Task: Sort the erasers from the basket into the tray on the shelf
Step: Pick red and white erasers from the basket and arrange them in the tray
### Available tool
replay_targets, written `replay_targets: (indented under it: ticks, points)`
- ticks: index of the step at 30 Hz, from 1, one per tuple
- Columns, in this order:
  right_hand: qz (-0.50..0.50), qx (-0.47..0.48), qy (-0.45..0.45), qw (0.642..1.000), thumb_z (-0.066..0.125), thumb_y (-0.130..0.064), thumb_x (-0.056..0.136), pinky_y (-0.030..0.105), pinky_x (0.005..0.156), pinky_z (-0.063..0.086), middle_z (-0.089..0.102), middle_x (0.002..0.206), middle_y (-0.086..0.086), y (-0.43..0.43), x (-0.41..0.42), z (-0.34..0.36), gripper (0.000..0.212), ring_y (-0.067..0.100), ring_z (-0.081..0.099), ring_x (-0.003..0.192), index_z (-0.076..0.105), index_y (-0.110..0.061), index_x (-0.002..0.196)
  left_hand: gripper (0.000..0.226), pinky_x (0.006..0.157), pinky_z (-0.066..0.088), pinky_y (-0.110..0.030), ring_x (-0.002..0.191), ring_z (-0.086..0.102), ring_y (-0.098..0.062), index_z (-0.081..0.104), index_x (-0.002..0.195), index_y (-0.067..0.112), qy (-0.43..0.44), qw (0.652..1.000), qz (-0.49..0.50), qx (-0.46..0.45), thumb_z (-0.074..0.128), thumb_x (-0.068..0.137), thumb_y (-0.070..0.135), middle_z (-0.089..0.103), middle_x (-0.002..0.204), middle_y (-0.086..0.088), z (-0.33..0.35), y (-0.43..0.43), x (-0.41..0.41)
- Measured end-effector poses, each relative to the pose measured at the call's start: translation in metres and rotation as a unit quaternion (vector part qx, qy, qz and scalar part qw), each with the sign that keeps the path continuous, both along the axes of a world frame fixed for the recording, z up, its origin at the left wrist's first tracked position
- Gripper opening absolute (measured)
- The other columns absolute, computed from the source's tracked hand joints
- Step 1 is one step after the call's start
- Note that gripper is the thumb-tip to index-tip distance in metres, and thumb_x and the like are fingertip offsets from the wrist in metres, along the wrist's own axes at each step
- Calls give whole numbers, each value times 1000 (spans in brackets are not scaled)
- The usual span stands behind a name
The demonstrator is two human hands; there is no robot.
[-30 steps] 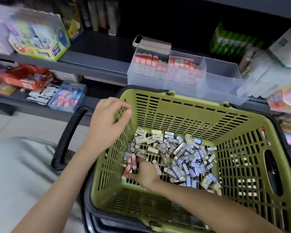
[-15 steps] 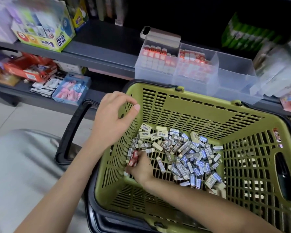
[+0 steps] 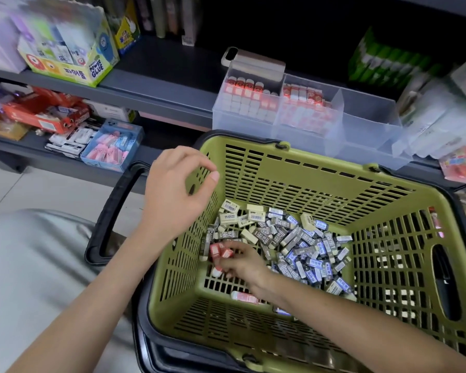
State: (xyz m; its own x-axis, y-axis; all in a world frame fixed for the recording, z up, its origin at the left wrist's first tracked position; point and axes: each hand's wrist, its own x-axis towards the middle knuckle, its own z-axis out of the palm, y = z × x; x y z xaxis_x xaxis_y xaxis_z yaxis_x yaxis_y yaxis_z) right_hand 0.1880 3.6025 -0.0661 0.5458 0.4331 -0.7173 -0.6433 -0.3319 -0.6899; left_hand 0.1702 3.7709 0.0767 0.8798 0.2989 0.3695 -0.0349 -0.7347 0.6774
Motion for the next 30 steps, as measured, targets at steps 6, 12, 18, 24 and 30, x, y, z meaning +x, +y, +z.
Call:
replay_targets:
  ticks: [6,12,18,24,30]
  points:
    - [-10,94,-83,992,73,3,72,25,62,48,71,94,8,-30,21,68,53,15,64,75,55,-14,119,35,98,46,-33,107,56,-6,54,119,25,180,944,-29,-276,60,88,40,58,116,7,-8,-31,-1]
    - [-13,81,-304,949,78,-12,73,19,54,48,70,81,-2,-34,31,118,36,7,62,67,61,-21,104,70,72,57,-34,97,69,-16,48,128,30,300,727,-116,-607,76,64,42,62,121,-4,-11,-70,15]
    - [-1,-4,-412,911,79,-23,70,34,61,54,62,63,-3,-38,34,125,52,10,55,58,48,-33,112,30,61,57,-32,75,70,-18,64,110,18,278,707,-71,-647,67,80,13,73,87,-7,-15,-79,23]
    - [4,0,-321,947,61,-21,89,19,48,45,60,61,-8,-60,35,84,1,12,53,53,62,-20,88,28,45,52,-23,63,71,-20,60,108,18,255,660,55,-704,55,90,-2,73,79,-11,-17,-66,26]
    - [469,-232,-304,796,63,-30,88,27,75,44,65,111,14,-57,4,-4,38,28,62,100,59,-5,116,31,46,52,-23,63,72,-20,57,116,14,243,674,22,-697,53,90,-3,72,66,-3,-15,-59,32]
